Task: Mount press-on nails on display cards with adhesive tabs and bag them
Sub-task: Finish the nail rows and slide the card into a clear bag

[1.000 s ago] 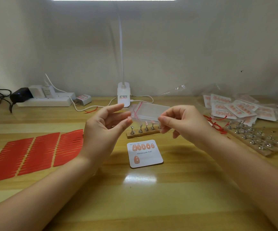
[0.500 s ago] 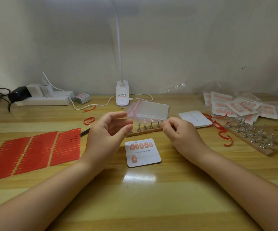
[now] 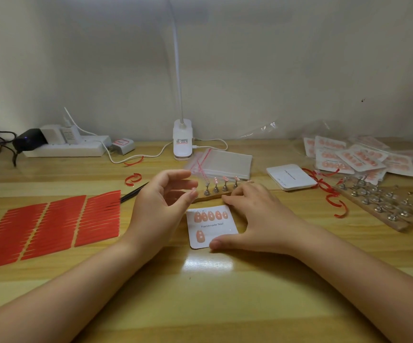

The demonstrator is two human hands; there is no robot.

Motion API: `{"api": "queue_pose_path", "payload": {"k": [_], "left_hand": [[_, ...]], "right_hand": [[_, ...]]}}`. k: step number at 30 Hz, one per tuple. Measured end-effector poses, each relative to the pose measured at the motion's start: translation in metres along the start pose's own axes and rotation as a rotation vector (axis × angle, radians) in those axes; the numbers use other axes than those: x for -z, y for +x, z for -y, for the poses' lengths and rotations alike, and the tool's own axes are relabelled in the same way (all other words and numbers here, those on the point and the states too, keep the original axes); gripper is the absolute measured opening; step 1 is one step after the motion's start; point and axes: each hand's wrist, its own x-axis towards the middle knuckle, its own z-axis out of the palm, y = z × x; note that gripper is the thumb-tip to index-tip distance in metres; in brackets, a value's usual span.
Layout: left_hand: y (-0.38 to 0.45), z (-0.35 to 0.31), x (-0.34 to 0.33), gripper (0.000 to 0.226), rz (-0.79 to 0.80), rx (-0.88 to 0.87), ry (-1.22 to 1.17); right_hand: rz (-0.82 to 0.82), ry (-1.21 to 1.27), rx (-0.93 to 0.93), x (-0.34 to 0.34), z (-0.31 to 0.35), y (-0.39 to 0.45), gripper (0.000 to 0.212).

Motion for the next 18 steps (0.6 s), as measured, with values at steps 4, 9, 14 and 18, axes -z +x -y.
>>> {"api": "queue_pose_path", "payload": {"k": [4, 9, 14, 18], "left_hand": [[-0.002, 0.0, -0.003, 0.031, -0.006, -0.015, 0.151], [-0.004, -0.004, -0.005, 0.032, 0.018, 0.079, -0.027], [-0.002, -0.008, -0.001, 0.033, 0.032, 0.052, -0.21], [-0.002, -0.007, -0.001, 0.033, 0.025, 0.018, -0.217]], "right_hand": [[0.022, 0.062, -0.05, 0.002, 0.001, 0.003, 0.098], [-0.102, 0.208, -0.033, 0.0, 0.004, 0.0, 0.083], [-0.241, 0.438, -0.018, -0.001, 0.009, -0.005, 0.079], [-0.254, 0.78, -0.117, 0.003, 0.016, -0.009, 0.08]]}}
